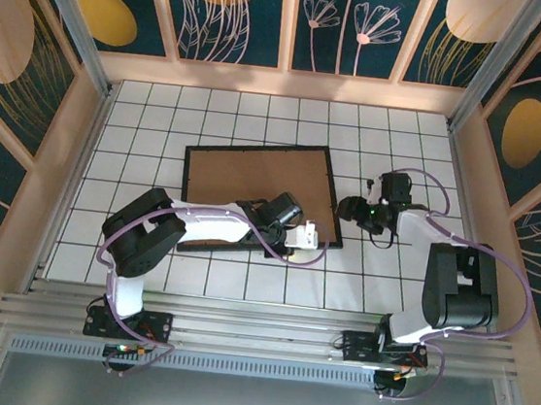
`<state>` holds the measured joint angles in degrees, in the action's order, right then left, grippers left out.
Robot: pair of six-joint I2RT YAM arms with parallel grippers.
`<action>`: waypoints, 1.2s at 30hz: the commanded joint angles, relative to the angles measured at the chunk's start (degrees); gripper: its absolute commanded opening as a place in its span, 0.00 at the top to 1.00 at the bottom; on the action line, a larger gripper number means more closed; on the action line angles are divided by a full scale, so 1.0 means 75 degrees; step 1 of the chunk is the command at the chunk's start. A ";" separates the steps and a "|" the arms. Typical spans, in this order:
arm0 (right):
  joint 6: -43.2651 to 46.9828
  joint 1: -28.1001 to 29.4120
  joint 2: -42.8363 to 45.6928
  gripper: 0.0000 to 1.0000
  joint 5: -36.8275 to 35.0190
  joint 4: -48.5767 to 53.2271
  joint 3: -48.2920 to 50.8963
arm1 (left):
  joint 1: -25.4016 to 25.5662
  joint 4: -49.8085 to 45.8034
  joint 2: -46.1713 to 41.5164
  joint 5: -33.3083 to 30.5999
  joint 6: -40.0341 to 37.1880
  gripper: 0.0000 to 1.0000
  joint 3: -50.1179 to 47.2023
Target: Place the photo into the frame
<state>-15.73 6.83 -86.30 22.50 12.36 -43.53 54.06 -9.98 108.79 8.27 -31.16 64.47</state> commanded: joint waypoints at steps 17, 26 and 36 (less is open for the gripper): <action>-0.0443 -0.0031 0.0268 0.33 0.1785 -0.0162 0.0737 | -0.0076 0.0823 -0.0932 0.0007 0.1010 0.93 -0.0266; -0.1066 -0.0028 0.0130 0.34 0.2488 -0.1053 0.1235 | -0.0160 0.1174 -0.1092 0.0186 0.1211 0.92 -0.0515; -0.1603 -0.0090 0.0073 0.42 0.3022 -0.1928 0.1548 | -0.0166 0.1365 -0.1019 0.0098 0.1227 0.88 -0.0797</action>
<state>-26.04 6.39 -85.56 41.69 1.30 -32.18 53.30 -3.03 103.09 8.58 -23.66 58.92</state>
